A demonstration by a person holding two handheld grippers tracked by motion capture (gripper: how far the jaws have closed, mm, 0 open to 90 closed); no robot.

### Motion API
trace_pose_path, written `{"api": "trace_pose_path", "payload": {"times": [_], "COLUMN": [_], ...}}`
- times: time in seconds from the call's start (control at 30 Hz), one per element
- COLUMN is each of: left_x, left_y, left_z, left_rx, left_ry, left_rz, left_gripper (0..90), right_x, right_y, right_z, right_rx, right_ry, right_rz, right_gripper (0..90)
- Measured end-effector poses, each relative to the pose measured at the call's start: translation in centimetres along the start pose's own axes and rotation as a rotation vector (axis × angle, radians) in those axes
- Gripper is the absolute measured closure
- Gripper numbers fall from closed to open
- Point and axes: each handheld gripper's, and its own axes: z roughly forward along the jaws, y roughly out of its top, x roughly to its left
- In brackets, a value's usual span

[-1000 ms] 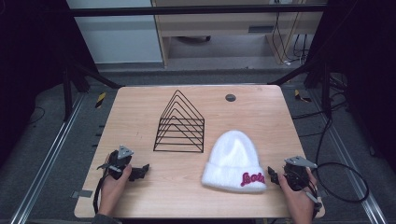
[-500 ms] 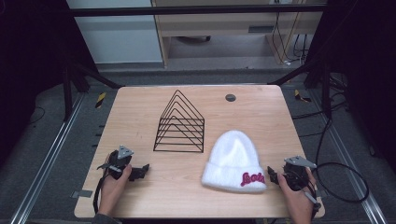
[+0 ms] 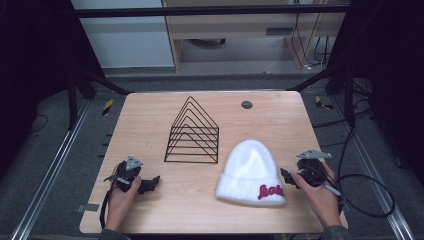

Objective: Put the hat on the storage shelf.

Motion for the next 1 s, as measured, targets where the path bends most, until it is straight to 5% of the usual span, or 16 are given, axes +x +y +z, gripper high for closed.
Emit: {"api": "trace_pose_path", "payload": {"times": [0.43,0.7,1.0], "left_x": [0.0,0.0,0.0], "left_y": [0.0,0.0,0.0], "left_z": [0.0,0.0,0.0], "left_rx": [0.000,0.000,-0.001], "left_ry": [0.000,0.000,0.002], "left_rz": [-0.001,0.000,-0.001], "left_gripper": [0.0,0.0,0.0], "right_x": [1.9,2.9,3.6], "right_y": [6.0,7.7,8.6], "right_z": [1.0,3.3,6.8], "right_rx": [0.051,0.059,0.100], "right_ry": [0.073,0.129,0.097], "right_rz": [-0.045,-0.036,-0.020], "right_gripper": [33.8,39.7,42.8]}}
